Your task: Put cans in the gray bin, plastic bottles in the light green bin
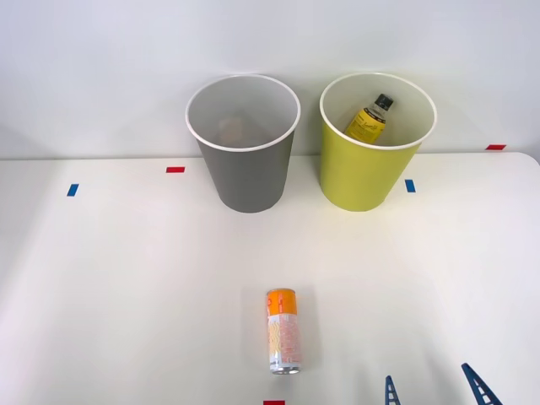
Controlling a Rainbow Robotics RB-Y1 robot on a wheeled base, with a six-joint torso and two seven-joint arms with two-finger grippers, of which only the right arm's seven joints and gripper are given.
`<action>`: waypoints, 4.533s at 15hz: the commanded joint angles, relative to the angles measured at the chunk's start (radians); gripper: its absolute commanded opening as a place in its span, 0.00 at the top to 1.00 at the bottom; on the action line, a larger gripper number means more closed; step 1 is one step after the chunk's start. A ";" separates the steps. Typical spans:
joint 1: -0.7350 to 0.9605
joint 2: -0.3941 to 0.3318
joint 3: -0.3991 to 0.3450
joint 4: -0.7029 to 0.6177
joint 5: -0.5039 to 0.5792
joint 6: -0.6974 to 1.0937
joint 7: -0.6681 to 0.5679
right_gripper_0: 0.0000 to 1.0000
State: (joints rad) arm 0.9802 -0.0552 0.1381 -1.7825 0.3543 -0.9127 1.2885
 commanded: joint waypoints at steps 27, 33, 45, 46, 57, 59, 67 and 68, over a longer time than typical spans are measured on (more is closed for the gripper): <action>0.000 0.000 0.000 0.000 0.000 0.000 0.000 0.00; 0.000 0.000 0.000 0.000 0.000 0.000 0.000 0.00; 0.000 0.000 0.000 0.000 0.000 0.000 0.000 0.00; 0.000 0.000 0.000 0.000 0.000 0.000 0.000 0.00; 0.000 0.000 0.000 0.000 0.000 0.000 0.000 0.00; 0.000 0.000 0.000 0.000 0.000 0.000 0.000 0.00; 0.000 0.000 0.000 0.000 0.000 0.000 0.000 0.00; 0.000 0.000 0.000 0.000 0.000 0.000 0.000 0.00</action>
State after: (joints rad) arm 0.9802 -0.0552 0.1381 -1.7825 0.3543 -0.9127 1.2886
